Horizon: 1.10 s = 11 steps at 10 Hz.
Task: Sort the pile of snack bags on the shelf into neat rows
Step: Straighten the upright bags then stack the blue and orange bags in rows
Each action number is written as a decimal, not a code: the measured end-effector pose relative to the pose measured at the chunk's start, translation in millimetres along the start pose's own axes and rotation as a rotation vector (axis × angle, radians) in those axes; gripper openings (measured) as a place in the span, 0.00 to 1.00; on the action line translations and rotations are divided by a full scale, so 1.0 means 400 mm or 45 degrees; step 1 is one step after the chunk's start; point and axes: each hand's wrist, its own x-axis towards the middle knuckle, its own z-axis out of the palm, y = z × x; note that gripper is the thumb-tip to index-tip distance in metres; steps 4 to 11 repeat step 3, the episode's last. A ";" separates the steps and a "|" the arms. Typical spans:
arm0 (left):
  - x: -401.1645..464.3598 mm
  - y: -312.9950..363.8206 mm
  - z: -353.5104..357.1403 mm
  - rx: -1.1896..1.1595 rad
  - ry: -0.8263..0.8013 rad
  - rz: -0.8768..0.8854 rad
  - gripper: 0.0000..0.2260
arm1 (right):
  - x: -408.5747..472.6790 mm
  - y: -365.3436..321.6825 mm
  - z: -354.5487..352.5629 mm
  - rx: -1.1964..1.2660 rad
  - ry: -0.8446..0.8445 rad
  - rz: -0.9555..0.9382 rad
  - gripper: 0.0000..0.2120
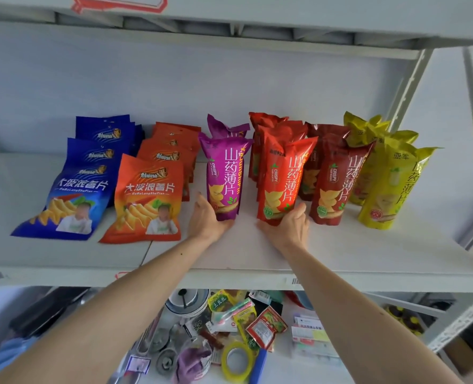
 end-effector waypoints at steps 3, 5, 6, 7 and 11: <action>-0.077 0.022 -0.061 0.111 -0.121 -0.057 0.51 | -0.040 0.020 -0.034 0.090 -0.062 -0.021 0.50; -0.077 0.022 -0.061 0.111 -0.121 -0.057 0.51 | -0.040 0.020 -0.034 0.090 -0.062 -0.021 0.50; -0.077 0.022 -0.061 0.111 -0.121 -0.057 0.51 | -0.040 0.020 -0.034 0.090 -0.062 -0.021 0.50; -0.077 0.022 -0.061 0.111 -0.121 -0.057 0.51 | -0.040 0.020 -0.034 0.090 -0.062 -0.021 0.50; -0.077 0.022 -0.061 0.111 -0.121 -0.057 0.51 | -0.040 0.020 -0.034 0.090 -0.062 -0.021 0.50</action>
